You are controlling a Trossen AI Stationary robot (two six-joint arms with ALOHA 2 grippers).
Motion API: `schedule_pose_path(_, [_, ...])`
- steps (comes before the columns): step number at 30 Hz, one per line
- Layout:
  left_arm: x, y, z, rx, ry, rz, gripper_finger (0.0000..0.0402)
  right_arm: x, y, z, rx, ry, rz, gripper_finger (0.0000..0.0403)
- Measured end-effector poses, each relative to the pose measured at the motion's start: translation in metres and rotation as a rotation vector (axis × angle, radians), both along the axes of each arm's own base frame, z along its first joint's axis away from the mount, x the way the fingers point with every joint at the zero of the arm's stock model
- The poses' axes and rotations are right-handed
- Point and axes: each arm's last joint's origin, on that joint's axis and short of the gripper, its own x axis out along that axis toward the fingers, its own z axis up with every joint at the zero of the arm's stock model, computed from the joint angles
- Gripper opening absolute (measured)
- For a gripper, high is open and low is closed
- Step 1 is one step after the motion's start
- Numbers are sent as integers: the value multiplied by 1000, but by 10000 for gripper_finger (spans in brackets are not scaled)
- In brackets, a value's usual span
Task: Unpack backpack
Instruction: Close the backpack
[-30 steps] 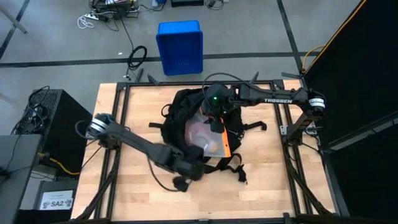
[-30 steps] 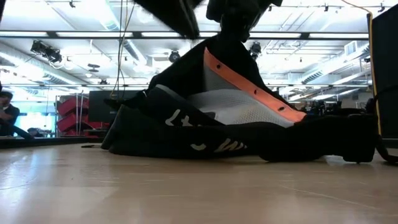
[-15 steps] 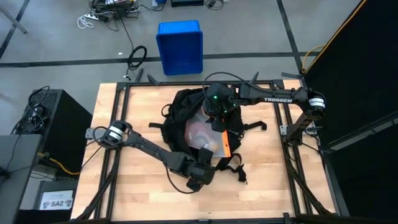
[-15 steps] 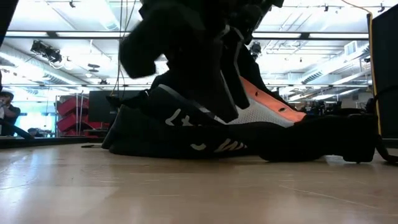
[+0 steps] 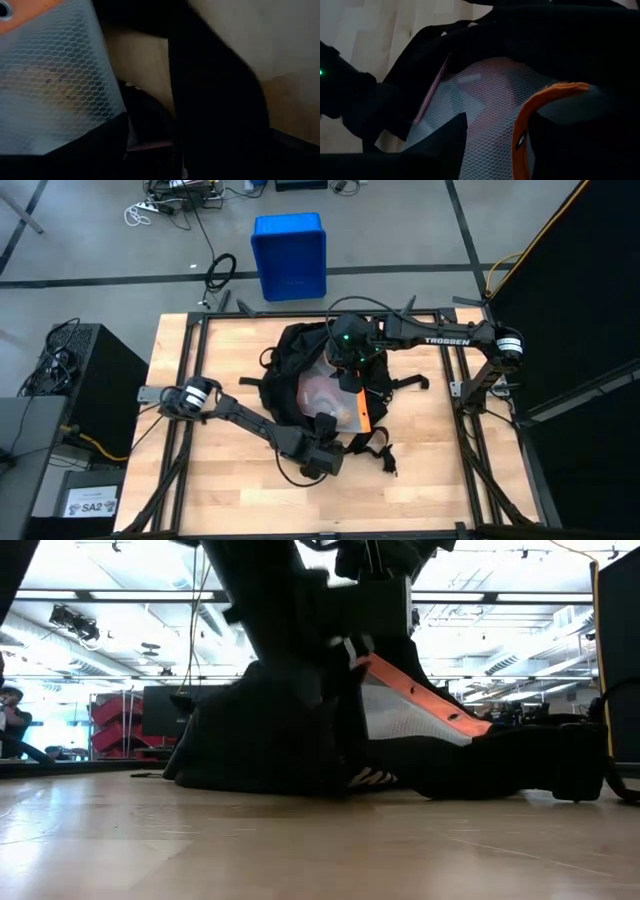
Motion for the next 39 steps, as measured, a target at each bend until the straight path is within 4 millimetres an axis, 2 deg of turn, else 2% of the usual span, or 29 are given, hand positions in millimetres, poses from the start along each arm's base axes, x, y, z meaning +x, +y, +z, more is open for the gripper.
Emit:
schedule_pose_path(4, [3, 4, -8, 19, 12, 19, 292, 0, 0, 0, 1, -3, -1, 182])
schedule_pose_path(7, [5, 8, -10, 39, 9, 39, 259, 0, 0, 0, 1, -3, -2, 180])
schedule_pose_path(11, [5, 14, -12, 78, 5, 81, 189, 0, 0, 0, 0, -4, -2, 179])
schedule_pose_path(19, [5, 27, -19, 80, 53, 130, 18, 1, 0, 1, -1, -11, -1, 179])
schedule_pose_path(24, [1, 28, -13, 140, 102, 135, 1, 1, 0, 1, -2, -11, 0, 180])
schedule_pose_path(27, [0, 19, 5, 166, 113, 118, 0, 1, 0, 1, -7, -12, 6, 179])
schedule_pose_path(29, [-1, 11, 25, 187, 98, 105, 0, 1, 0, 1, -8, -15, 7, 178])
schedule_pose_path(34, [-10, 1, 81, 218, 26, 89, 0, 1, 0, 1, -20, -18, 26, 179])
schedule_pose_path(39, [-31, 1, 138, 227, -71, 104, 0, -2, 2, 8, 11, -47, 54, 177])
